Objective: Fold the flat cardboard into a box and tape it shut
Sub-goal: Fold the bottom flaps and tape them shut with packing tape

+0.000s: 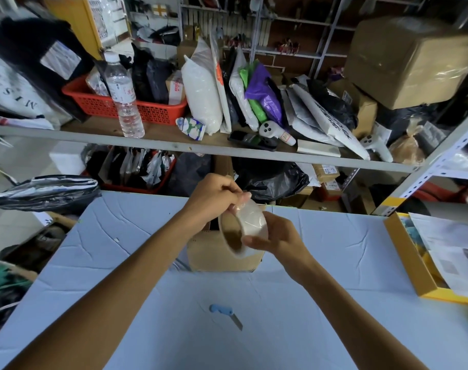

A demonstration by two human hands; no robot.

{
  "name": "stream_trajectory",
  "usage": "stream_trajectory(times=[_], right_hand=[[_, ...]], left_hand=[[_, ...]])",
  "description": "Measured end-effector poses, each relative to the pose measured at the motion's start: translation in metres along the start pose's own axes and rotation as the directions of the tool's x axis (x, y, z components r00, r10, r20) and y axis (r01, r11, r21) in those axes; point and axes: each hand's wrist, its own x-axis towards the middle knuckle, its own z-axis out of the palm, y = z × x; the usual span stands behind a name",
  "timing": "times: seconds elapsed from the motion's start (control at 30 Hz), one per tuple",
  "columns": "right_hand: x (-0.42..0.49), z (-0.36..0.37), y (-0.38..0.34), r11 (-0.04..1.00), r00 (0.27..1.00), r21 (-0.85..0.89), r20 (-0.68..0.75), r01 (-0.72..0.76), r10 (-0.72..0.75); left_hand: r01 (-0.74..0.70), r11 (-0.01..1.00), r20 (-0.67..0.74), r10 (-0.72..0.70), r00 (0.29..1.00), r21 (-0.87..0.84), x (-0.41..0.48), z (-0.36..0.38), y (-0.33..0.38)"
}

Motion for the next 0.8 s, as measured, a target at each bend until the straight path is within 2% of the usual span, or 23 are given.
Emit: stream_trajectory(times=[0.07, 0.13, 0.2, 0.23, 0.3, 0.33, 0.37, 0.43, 0.47, 0.53, 0.6, 0.67, 0.8], right_hand=[[0.000, 0.002, 0.006, 0.999, 0.999, -0.042, 0.032, -0.012, 0.013], [0.000, -0.001, 0.003, 0.995, 1.000, -0.099, 0.003, -0.002, 0.002], [0.002, -0.007, -0.006, 0.955, 0.998, -0.293, -0.046, 0.034, -0.049], [0.004, -0.011, -0.012, 0.891, 0.994, -0.454, -0.082, 0.021, -0.066], [0.006, -0.014, -0.024, 0.677, 0.972, -0.726, -0.226, -0.122, -0.067], [0.005, -0.015, -0.030, 0.602, 0.954, -0.777, -0.289, -0.185, -0.079], [0.004, -0.016, -0.034, 0.580, 0.943, -0.791, -0.314, -0.194, -0.112], [-0.002, -0.023, -0.041, 0.628, 0.951, -0.768, -0.271, -0.123, -0.145], [-0.005, -0.029, -0.045, 0.693, 0.970, -0.718, -0.211, -0.073, -0.117], [-0.012, -0.038, -0.050, 0.864, 0.998, -0.503, -0.050, -0.004, -0.025], [-0.015, -0.045, -0.049, 0.963, 0.998, -0.271, 0.068, 0.015, 0.003], [-0.015, -0.047, -0.047, 0.969, 0.991, -0.245, 0.133, 0.036, -0.003], [-0.007, -0.043, -0.053, 0.865, 0.988, -0.495, 0.152, 0.086, -0.011]], left_hand=[[0.032, 0.999, 0.002, -0.031, 1.000, -0.043, -0.002, -0.005, -0.002], [0.023, 0.999, -0.049, -0.025, 0.998, -0.031, -0.006, -0.013, -0.006], [-0.004, 0.999, -0.140, -0.002, 0.990, -0.042, -0.011, -0.022, -0.012], [-0.027, 0.997, -0.190, 0.011, 0.982, -0.078, -0.012, -0.025, -0.015], [-0.082, 0.993, -0.265, 0.056, 0.962, -0.086, -0.016, -0.025, -0.020], [-0.107, 0.991, -0.289, 0.081, 0.954, -0.078, -0.017, -0.021, -0.022], [-0.131, 0.987, -0.312, 0.095, 0.945, -0.097, -0.019, -0.018, -0.024], [-0.173, 0.969, -0.338, 0.105, 0.935, -0.179, -0.019, -0.017, -0.025], [-0.192, 0.961, -0.343, 0.116, 0.932, -0.199, -0.018, -0.019, -0.026], [-0.215, 0.958, -0.342, 0.141, 0.929, -0.189, -0.018, -0.028, -0.027], [-0.207, 0.968, -0.318, 0.153, 0.936, -0.143, -0.019, -0.035, -0.027], [-0.184, 0.976, -0.264, 0.148, 0.953, -0.120, -0.020, -0.041, -0.027], [-0.038, 0.976, -0.105, 0.016, 0.994, -0.216, -0.021, -0.058, -0.031]])
